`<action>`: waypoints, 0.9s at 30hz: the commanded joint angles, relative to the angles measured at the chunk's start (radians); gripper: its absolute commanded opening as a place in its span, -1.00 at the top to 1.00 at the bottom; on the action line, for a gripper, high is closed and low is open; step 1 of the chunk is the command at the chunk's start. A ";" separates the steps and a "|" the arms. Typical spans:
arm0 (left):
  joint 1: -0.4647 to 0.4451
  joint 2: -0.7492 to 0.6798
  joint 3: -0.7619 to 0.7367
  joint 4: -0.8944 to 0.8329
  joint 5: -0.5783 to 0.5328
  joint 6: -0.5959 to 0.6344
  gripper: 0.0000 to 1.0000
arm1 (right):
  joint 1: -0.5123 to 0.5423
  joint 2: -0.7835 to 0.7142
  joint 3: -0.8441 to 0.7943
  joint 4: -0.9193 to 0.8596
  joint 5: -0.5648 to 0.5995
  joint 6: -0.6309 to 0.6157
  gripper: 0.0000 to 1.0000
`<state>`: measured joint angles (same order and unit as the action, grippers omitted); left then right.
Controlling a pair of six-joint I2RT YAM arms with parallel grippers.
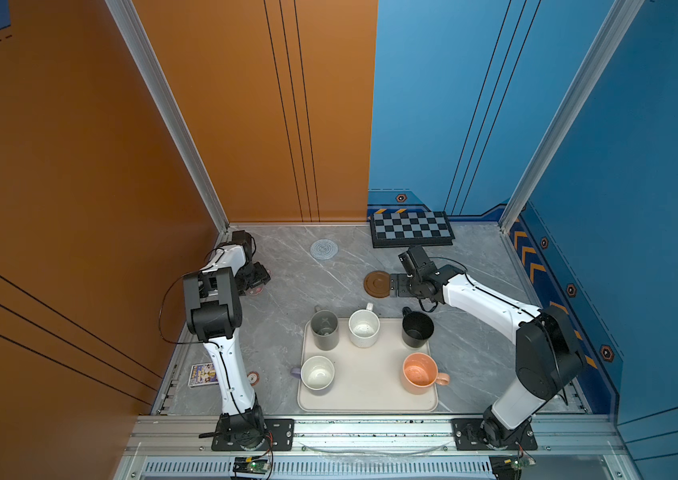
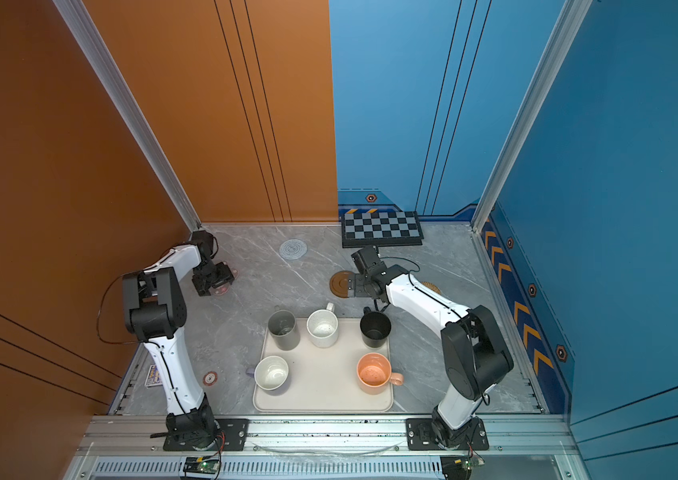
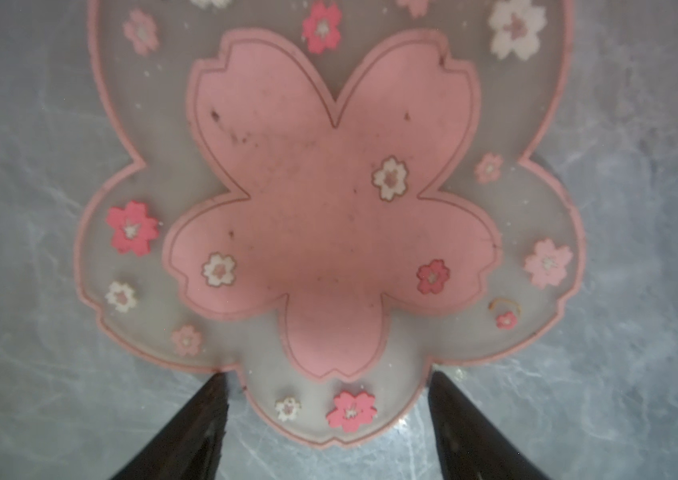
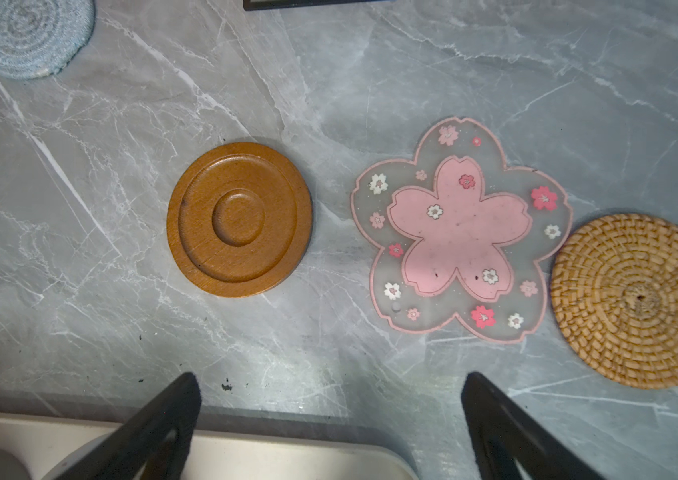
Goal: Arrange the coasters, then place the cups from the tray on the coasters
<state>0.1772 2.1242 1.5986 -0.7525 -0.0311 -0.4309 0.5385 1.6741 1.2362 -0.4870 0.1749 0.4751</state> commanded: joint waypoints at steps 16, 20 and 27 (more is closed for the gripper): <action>-0.178 -0.452 -0.121 -0.101 0.027 0.054 -0.59 | 0.029 -0.093 0.003 -0.024 0.032 0.016 -0.99; -0.215 -0.495 -0.131 -0.114 0.028 0.064 -0.59 | 0.032 -0.143 -0.025 -0.032 0.055 0.000 -0.99; -0.291 -0.532 -0.122 -0.123 0.026 0.071 -0.58 | -0.009 -0.213 -0.079 -0.056 0.097 -0.032 -0.99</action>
<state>-0.0929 1.6222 1.4734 -0.8471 0.0017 -0.3775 0.5510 1.4803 1.1835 -0.4946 0.2283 0.4675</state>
